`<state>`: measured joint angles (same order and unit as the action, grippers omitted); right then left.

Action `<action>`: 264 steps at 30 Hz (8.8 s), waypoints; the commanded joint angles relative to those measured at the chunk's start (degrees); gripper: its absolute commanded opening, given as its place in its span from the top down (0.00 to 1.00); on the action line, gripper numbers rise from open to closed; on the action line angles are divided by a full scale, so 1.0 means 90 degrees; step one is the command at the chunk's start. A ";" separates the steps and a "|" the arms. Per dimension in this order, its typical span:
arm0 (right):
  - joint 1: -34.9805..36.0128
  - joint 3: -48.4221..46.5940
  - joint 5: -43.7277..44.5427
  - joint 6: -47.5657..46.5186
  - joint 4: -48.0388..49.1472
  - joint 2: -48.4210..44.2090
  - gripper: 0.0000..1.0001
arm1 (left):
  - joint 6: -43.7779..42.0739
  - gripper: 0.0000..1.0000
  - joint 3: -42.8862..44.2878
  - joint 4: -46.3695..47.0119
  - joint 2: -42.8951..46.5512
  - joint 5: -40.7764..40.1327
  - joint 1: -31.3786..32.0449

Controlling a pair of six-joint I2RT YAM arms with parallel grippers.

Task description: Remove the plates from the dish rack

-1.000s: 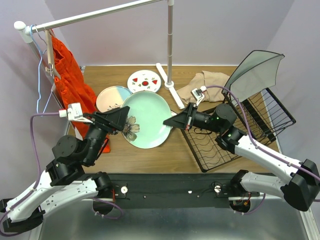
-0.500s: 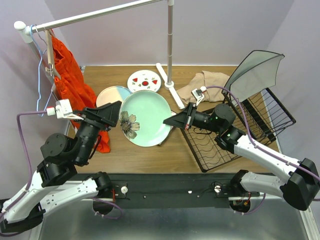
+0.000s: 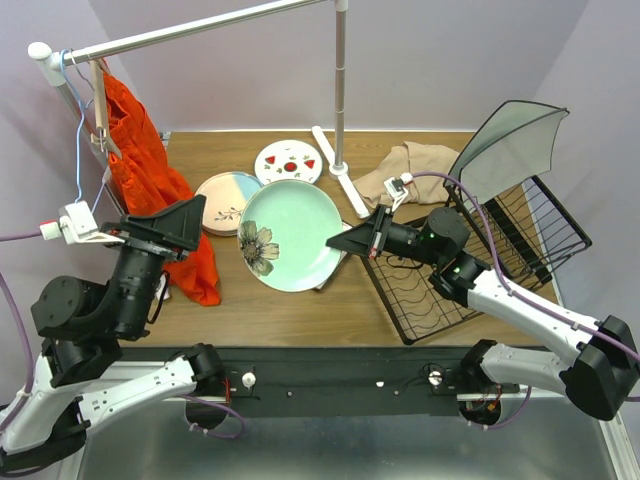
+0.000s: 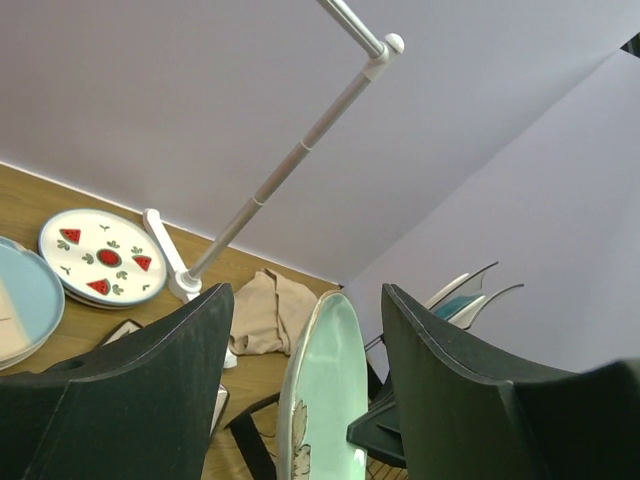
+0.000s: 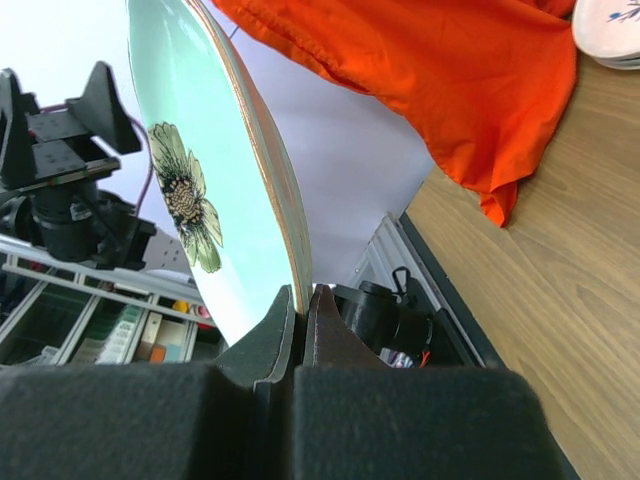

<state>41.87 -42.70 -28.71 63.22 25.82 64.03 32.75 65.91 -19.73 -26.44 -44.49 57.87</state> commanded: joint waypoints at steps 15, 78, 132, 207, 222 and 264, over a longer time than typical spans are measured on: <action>-0.0043 -0.1191 0.0797 -0.0520 -0.0134 0.0951 0.99 | -0.0826 0.30 0.1114 -0.0455 -0.0666 -0.0154 -0.0023; -0.0784 -0.6741 0.2566 0.0670 0.2178 0.7251 0.99 | 0.1067 0.37 -0.0516 0.2504 -0.3439 0.5460 -0.5118; -0.1390 -0.3577 0.1188 0.1413 0.3322 0.5396 0.99 | 0.1751 0.40 -0.1797 0.4126 -0.4317 0.2815 -0.2768; -0.1683 -0.3380 0.1012 0.0398 0.2492 0.5346 0.99 | 0.0111 0.43 0.0851 0.3334 -0.6603 0.4688 -0.4866; -0.1790 -0.4143 0.1110 0.0798 0.2463 0.5933 0.99 | -0.0464 0.36 0.0655 0.3453 -0.6994 0.6243 -0.5326; -0.1810 -0.3674 0.0485 0.1823 0.3576 0.6039 0.99 | 0.1262 1.00 0.0284 0.4574 -0.7482 0.7434 -0.5609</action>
<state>25.78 -74.89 -22.46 76.55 49.06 118.74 42.83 68.58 18.59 -92.18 20.73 7.81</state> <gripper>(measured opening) 0.049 0.061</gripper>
